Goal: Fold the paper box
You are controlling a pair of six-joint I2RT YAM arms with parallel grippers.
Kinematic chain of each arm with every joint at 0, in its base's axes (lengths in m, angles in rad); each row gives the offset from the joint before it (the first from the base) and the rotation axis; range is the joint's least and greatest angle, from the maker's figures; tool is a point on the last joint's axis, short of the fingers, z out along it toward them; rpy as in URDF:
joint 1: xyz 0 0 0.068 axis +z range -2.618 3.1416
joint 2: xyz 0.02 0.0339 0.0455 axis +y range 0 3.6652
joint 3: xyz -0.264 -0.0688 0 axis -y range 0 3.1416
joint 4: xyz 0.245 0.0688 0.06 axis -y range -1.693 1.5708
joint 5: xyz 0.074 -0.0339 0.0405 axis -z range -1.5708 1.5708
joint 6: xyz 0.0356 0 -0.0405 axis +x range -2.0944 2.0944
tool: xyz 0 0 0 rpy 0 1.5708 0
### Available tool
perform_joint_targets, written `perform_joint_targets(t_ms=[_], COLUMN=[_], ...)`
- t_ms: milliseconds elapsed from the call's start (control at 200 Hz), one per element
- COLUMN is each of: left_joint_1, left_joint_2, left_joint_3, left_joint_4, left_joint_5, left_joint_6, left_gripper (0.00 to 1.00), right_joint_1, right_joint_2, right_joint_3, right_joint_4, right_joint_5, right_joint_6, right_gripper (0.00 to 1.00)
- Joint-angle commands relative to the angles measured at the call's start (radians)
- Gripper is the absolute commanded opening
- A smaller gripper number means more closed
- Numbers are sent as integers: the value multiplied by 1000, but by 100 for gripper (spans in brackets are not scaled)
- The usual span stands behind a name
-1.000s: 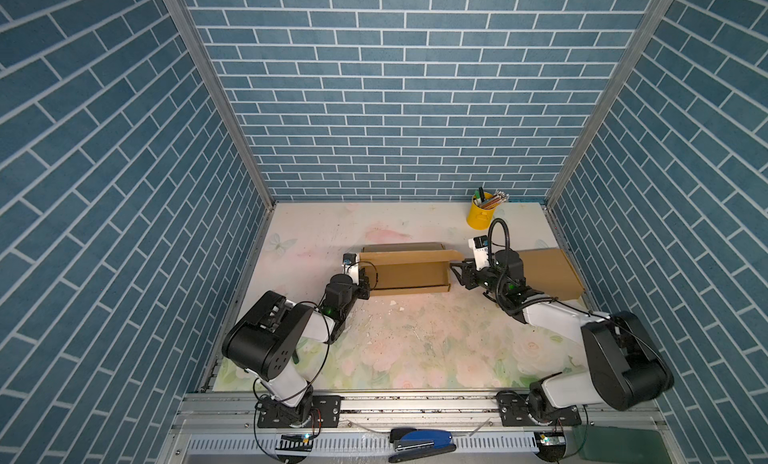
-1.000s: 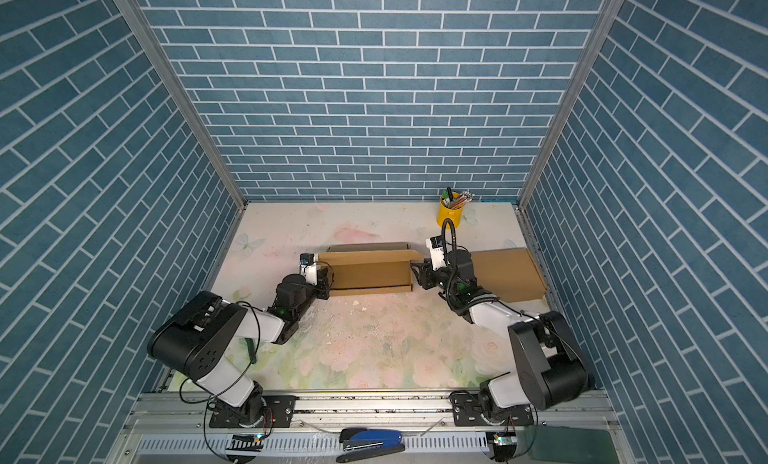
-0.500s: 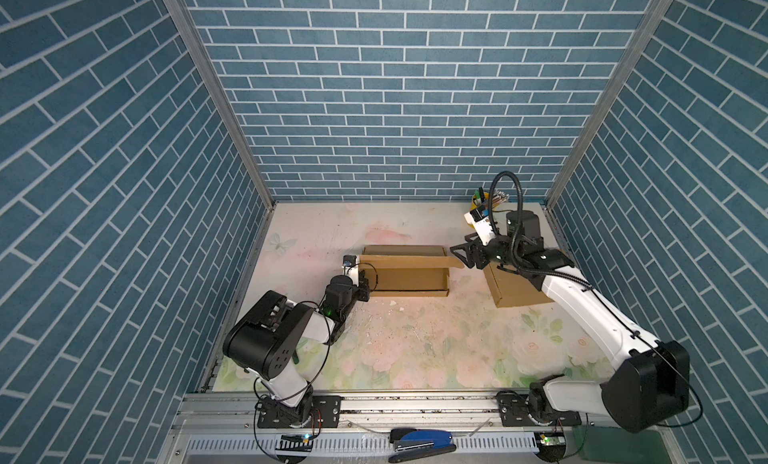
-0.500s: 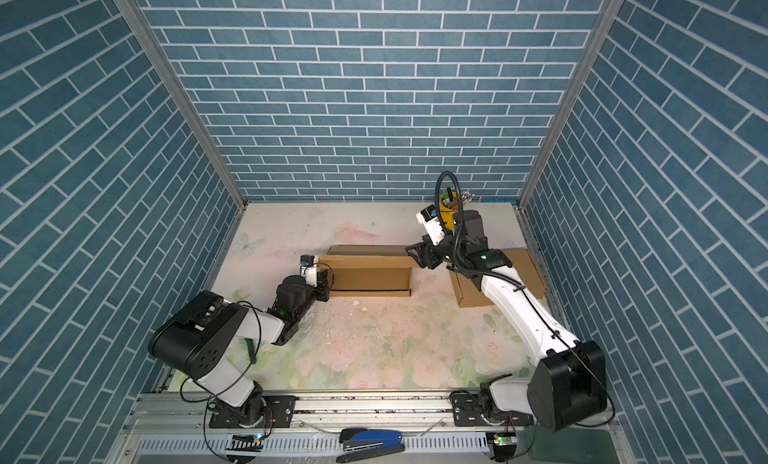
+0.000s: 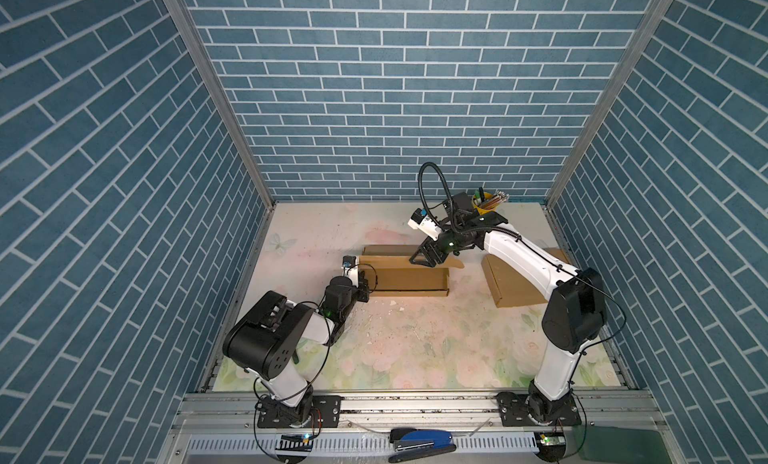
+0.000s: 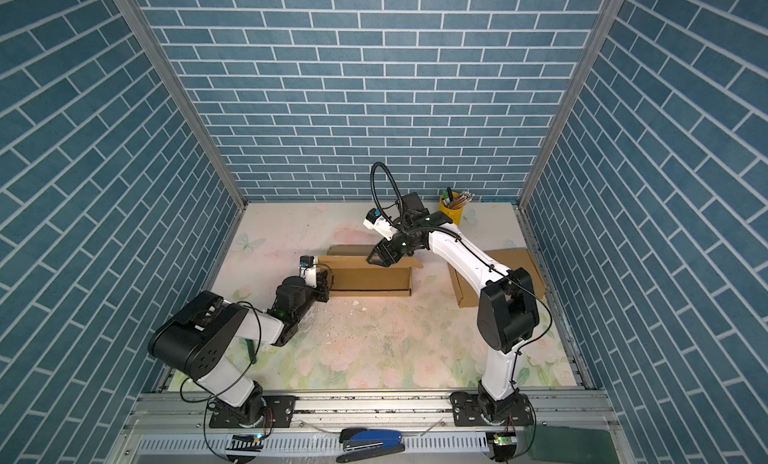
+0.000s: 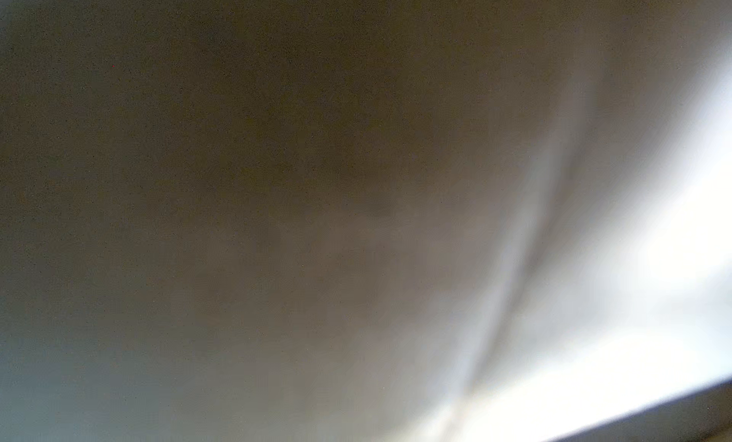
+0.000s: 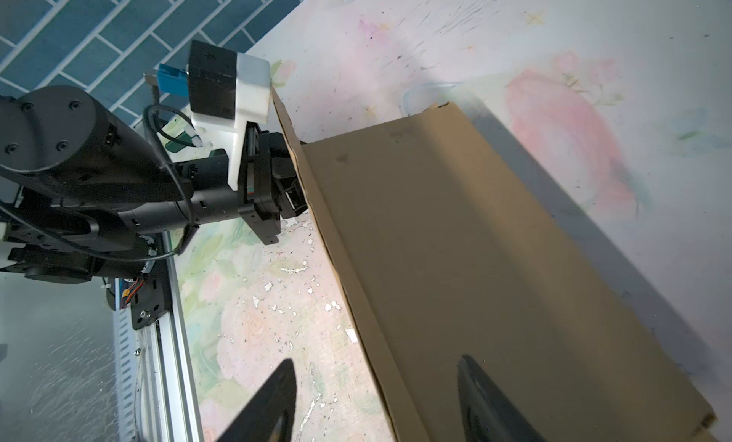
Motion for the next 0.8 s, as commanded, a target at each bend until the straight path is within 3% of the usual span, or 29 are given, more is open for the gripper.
perform_joint_targets(t_ms=[0, 545, 795], left_joint_1=[-4, -4, -5], left_joint_2=[-6, -47, -120], left_joint_3=[-20, -16, -35], left_joint_4=[-76, -118, -156], left_joint_5=[0, -21, -60], left_joint_6=[-1, -2, -8], left_gripper=[10, 15, 21], right_joint_1=[13, 31, 31], right_joint_2=[36, 132, 138], right_joint_3=[65, 161, 160], right_joint_4=[-82, -165, -173], right_joint_5=[-56, -101, -104], right_joint_6=[-74, -138, -151], right_gripper=[61, 30, 24])
